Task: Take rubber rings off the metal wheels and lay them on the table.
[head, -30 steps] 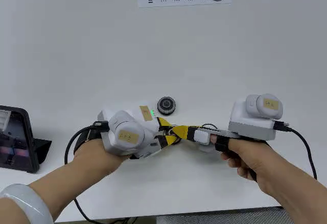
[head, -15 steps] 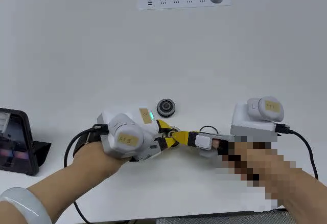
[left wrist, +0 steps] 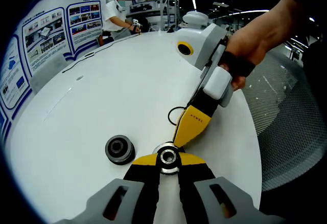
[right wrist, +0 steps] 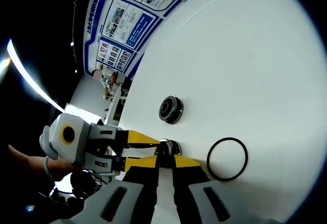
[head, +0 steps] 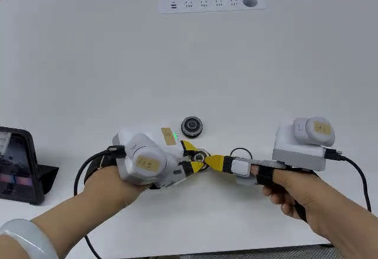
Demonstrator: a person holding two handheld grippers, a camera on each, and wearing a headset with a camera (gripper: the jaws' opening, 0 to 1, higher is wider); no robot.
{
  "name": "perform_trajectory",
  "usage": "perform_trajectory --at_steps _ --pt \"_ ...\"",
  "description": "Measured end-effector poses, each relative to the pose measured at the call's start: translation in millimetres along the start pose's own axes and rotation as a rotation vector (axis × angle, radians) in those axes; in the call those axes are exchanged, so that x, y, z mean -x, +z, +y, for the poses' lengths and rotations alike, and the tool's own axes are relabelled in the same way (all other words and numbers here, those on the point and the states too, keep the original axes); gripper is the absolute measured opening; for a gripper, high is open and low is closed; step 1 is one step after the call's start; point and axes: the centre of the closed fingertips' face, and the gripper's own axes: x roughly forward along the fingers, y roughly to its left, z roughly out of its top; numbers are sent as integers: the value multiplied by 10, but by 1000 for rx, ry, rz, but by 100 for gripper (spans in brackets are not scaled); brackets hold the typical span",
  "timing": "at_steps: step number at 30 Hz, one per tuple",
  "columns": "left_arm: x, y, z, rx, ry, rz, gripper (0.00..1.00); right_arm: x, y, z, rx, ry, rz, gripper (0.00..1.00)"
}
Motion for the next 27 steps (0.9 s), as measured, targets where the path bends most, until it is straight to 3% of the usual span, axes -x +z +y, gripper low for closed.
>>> perform_trajectory --at_steps 7,27 --pt "-4 -6 3 1 0 -1 13 0 -7 -61 4 -25 0 4" --pt "-1 -3 -1 6 -1 4 13 -6 23 34 52 -18 -24 1"
